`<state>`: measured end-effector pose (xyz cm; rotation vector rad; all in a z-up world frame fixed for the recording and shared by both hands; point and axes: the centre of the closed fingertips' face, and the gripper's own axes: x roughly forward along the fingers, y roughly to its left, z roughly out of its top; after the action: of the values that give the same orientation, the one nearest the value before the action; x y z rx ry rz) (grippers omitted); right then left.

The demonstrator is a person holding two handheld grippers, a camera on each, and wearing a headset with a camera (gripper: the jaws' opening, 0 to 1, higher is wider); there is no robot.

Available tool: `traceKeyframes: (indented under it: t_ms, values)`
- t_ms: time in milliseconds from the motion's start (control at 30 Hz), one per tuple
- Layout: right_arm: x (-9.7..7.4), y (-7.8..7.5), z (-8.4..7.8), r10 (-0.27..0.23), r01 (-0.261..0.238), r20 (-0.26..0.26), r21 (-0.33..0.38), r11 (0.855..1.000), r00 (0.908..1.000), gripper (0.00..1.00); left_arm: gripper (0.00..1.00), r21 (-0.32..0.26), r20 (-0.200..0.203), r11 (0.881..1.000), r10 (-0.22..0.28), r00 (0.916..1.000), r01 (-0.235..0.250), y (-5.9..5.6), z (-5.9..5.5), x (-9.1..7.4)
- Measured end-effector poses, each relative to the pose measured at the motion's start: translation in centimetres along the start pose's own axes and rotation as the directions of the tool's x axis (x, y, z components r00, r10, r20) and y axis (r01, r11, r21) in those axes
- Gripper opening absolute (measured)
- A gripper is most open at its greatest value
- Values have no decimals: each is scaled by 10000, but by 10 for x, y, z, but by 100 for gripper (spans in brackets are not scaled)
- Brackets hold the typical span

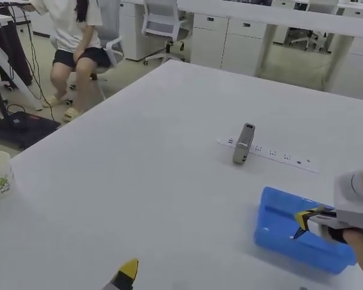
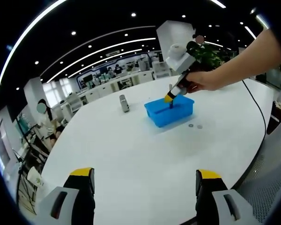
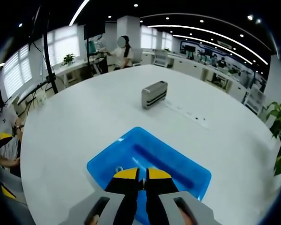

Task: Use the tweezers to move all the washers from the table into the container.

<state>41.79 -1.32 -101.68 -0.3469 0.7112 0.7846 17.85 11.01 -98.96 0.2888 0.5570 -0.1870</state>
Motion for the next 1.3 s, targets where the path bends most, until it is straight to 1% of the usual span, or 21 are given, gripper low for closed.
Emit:
traceKeyframes:
  t_ms: [33, 67, 100, 233, 367, 433, 567, 733, 833, 900, 967, 1033, 1133, 1233, 1300]
  values:
    - [1, 0, -1, 5, -5, -46, -28, 10000, 10000, 1, 91, -15, -1, 10000, 5, 10000, -5, 0, 0, 0]
    - [0, 0, 0, -3, 3, 36, -42, 10000, 10000, 1, 91, -18, -4, 10000, 17, 10000, -17, 0, 0, 0]
    - [1, 1, 0, 36, -36, -23, -27, 10000, 10000, 1, 91, -23, 2, 10000, 40, 10000, -40, 1, 0, 0]
    - [1, 1, 1, 17, -17, 6, -376, 9993, 10000, 2, 91, -27, -23, 9999, 101, 9999, -101, 2, 0, 0]
    - [2, -1, 1, 96, -99, -125, -207, 9997, 9999, 2, 91, -74, -23, 9998, 176, 9998, -176, 3, 0, 0]
    - [0, -1, 1, 79, -80, -89, -150, 9999, 9999, 2, 91, -92, -10, 9998, 184, 9998, -184, 4, 0, -1]
    - [-12, 0, 8, 143, -146, 188, 146, 9998, 9997, 2, 91, -40, 47, 9998, 186, 9998, -186, 3, 1, -1]
    - [-32, 3, 18, 171, -176, 534, 82, 9998, 9984, 2, 91, -53, 191, 9998, 182, 9997, -181, 3, 3, -2]
    - [-46, 8, 25, 334, -356, 819, 251, 9991, 9961, 2, 91, -53, 241, 9998, 179, 9996, -177, 3, 4, -2]
    - [-54, 13, 27, 479, -506, 905, 276, 9983, 9947, 2, 91, -31, 293, 9998, 184, 9994, -184, 3, 5, -2]
    - [-59, 17, 27, 544, -571, 954, 249, 9981, 9939, 2, 91, -27, 326, 9998, 193, 9993, -192, 3, 5, -2]
    - [-67, 24, 27, 677, -701, 1007, 205, 9973, 9926, 2, 91, -46, 366, 9998, 206, 9991, -204, 3, 6, -2]
    - [-74, 33, 25, 813, -830, 1028, 123, 9965, 9914, 2, 91, -73, 420, 9998, 205, 9989, -202, 4, 7, -2]
    - [-77, 38, 20, 894, -907, 1020, 80, 9958, 9908, 2, 91, -39, 480, 9998, 200, 9986, -198, 3, 8, -3]
    - [-76, 37, 15, 959, -976, 927, 142, 9951, 9911, 2, 91, -42, 494, 9998, 204, 9986, -202, 4, 8, -3]
